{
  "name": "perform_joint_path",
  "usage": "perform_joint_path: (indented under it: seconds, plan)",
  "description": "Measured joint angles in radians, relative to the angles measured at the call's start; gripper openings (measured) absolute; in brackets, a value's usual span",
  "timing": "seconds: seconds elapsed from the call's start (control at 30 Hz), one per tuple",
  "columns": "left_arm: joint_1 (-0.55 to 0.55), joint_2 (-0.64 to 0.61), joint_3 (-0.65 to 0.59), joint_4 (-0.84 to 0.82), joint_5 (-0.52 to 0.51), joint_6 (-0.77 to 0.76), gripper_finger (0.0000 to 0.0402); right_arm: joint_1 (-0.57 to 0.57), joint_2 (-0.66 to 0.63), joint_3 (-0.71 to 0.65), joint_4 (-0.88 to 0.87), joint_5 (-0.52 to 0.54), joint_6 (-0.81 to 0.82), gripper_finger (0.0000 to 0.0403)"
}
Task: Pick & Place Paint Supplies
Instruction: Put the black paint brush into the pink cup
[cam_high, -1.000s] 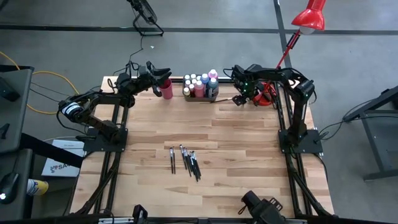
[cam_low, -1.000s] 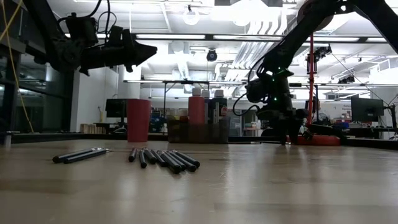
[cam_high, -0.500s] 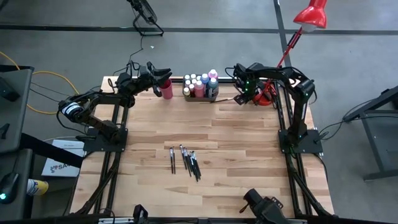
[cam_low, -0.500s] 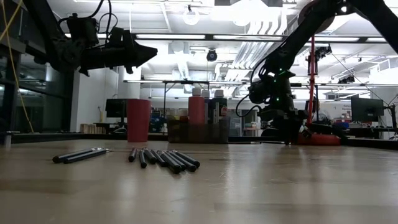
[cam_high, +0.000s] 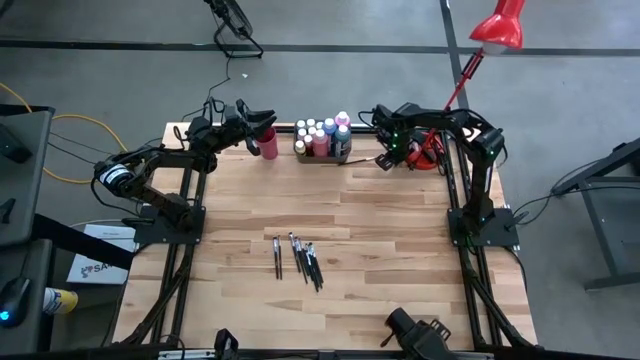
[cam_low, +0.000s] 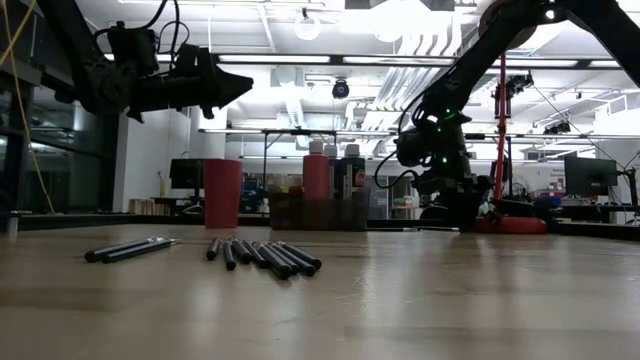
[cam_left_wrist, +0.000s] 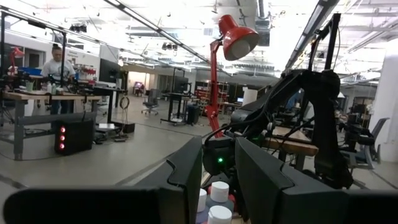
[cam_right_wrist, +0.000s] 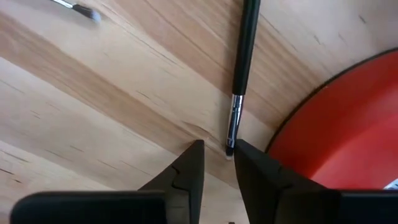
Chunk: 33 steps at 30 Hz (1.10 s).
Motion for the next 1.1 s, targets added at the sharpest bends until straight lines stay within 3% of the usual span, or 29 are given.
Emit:
perform_joint_path:
  seconds: [0.53,0.8,1.1]
  plan:
    - [0.000,0.000,0.000,0.000,0.000,-0.002,0.0096,0.027,0.000,-0.001,0.005,-0.005,0.070,0.0008]
    - [0.000,0.000,0.000,0.000,0.014,-0.051,0.0096,0.052,-0.016,-0.002,-0.009,0.011,0.092,0.0003]
    - [0.000,0.000,0.000,0.000,0.032,-0.051,0.0096,0.067,-0.131,-0.005,-0.106,0.092,0.126,0.0003]
